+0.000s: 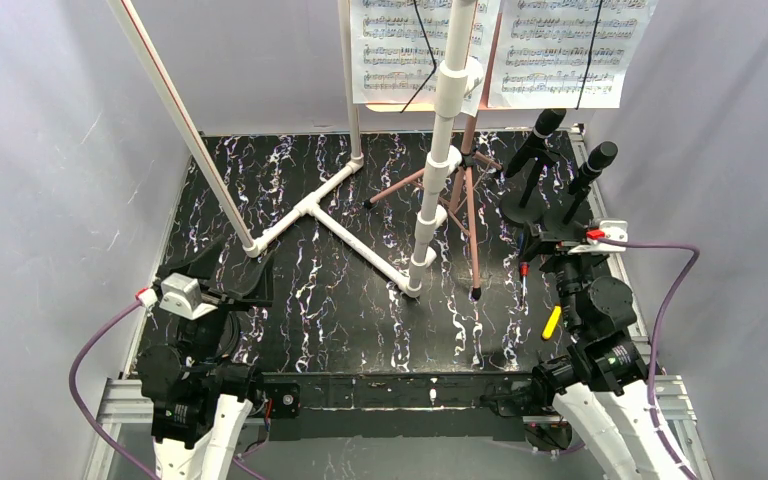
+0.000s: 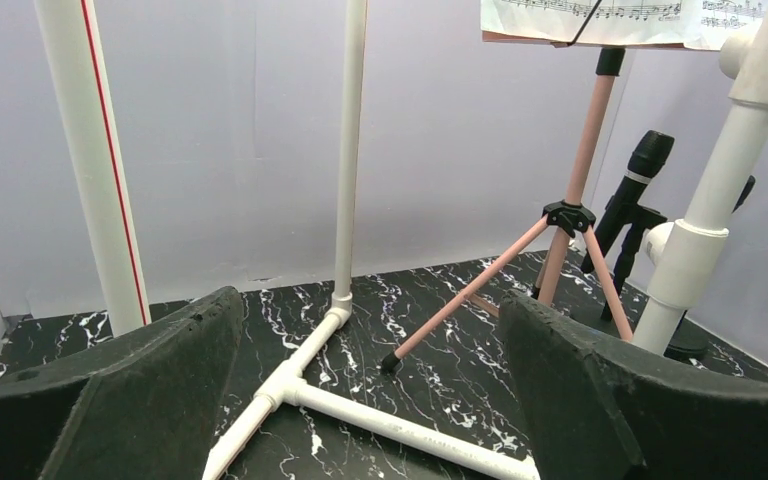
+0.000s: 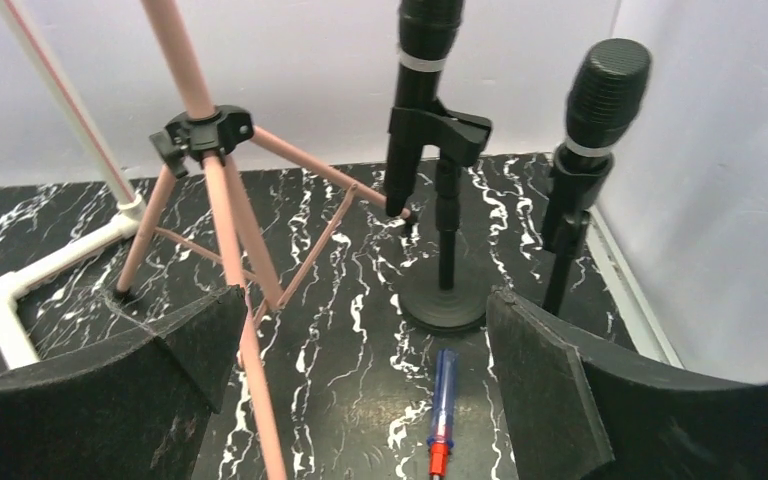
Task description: Pack up the instrument practice props
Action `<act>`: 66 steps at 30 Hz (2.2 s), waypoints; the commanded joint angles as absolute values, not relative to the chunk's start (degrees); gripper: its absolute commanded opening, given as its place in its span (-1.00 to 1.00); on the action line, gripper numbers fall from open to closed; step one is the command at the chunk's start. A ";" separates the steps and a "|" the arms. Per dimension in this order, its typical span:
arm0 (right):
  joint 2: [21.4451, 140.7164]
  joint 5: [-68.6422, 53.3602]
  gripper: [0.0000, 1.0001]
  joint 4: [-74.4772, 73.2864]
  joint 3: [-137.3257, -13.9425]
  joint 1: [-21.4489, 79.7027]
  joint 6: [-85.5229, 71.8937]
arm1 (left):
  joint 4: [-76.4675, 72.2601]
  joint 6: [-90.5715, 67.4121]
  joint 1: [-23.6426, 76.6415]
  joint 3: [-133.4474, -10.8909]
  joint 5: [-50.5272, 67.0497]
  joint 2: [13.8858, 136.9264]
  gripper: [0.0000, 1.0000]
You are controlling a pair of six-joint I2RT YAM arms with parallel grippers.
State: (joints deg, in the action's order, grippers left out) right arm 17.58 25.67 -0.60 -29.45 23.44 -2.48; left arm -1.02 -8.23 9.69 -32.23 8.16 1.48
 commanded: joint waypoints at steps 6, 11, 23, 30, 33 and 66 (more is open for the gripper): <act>24.84 11.89 0.97 -7.23 -38.23 23.81 -5.11 | -0.34 -8.68 9.32 -32.59 10.47 2.34 0.96; 28.55 2.47 0.97 -8.33 -40.73 23.79 -5.57 | 3.39 -9.33 9.25 -32.85 9.02 1.80 0.97; 41.09 -19.54 0.97 4.52 -41.58 23.76 -6.89 | 7.65 -10.21 9.14 -34.21 10.06 4.23 0.96; 48.47 -28.80 0.97 15.28 -42.24 24.62 -9.93 | 7.75 -10.41 9.15 -34.18 9.85 4.30 0.96; 49.62 -30.30 0.97 16.04 -42.53 26.19 -9.53 | 7.52 -10.44 9.18 -34.10 9.97 4.51 0.96; 68.18 -11.69 0.97 32.62 -49.47 47.24 -7.04 | 6.45 -10.12 9.36 -33.40 9.27 13.46 0.96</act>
